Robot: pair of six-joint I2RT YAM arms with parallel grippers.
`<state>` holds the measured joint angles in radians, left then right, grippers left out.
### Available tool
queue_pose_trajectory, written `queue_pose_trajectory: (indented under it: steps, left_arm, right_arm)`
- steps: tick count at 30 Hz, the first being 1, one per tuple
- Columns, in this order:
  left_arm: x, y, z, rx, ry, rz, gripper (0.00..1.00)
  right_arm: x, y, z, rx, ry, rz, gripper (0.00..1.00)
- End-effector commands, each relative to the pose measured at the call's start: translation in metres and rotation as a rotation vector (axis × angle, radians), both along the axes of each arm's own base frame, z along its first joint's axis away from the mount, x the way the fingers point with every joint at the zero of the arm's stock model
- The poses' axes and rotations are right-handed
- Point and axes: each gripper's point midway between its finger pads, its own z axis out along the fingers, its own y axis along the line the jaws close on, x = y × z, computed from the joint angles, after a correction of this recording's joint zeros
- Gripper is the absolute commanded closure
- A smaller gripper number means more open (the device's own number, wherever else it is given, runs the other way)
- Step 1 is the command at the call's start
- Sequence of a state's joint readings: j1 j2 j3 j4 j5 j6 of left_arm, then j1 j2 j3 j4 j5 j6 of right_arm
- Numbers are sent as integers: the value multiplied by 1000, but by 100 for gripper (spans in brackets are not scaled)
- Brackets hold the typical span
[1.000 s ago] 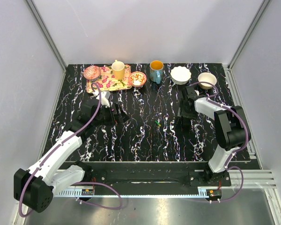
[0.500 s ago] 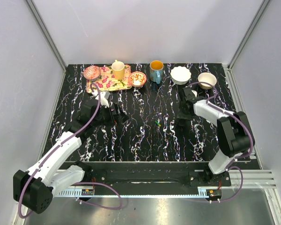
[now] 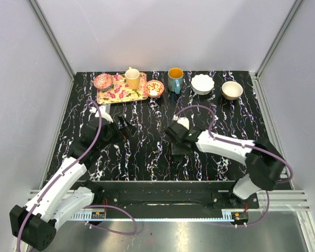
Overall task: Load the batteries into the remote control
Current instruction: Place the remote control at the center of the board.
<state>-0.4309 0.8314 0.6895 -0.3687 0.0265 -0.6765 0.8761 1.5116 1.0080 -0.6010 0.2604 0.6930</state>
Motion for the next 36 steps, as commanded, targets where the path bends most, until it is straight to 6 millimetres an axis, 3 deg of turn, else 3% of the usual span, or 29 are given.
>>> queue_pose_trajectory:
  steps: [1,8,13,18,27,30,31,34,36]
  left_arm:
    - [3,16,6,-34,-20,130,1]
    - [-10,26,-6,-21,22,168,1]
    - [-12,26,-12,-27,43,176,1]
    - [-10,28,-22,9,82,184,1]
    - [-8,28,-29,27,100,186,1]
    - [-6,29,-29,42,98,183,1]
    - [-5,29,-29,49,100,187,1]
    - [-1,31,-31,71,110,200,1]
    - [1,31,-31,77,113,200,1]
  right_arm:
    - [-2,25,-6,-8,7,-45,100]
    - [-1,47,-23,-7,52,-31,100]
    - [1,51,-36,-34,81,-43,100]
    - [3,57,-44,-41,100,-41,72]
    - [13,65,-48,-38,106,-46,46]
    - [18,63,-36,-33,73,-52,27]
    - [18,61,-33,-31,68,-54,15]
    - [20,61,-9,14,22,-45,3]
    - [19,61,13,59,-3,-35,0]
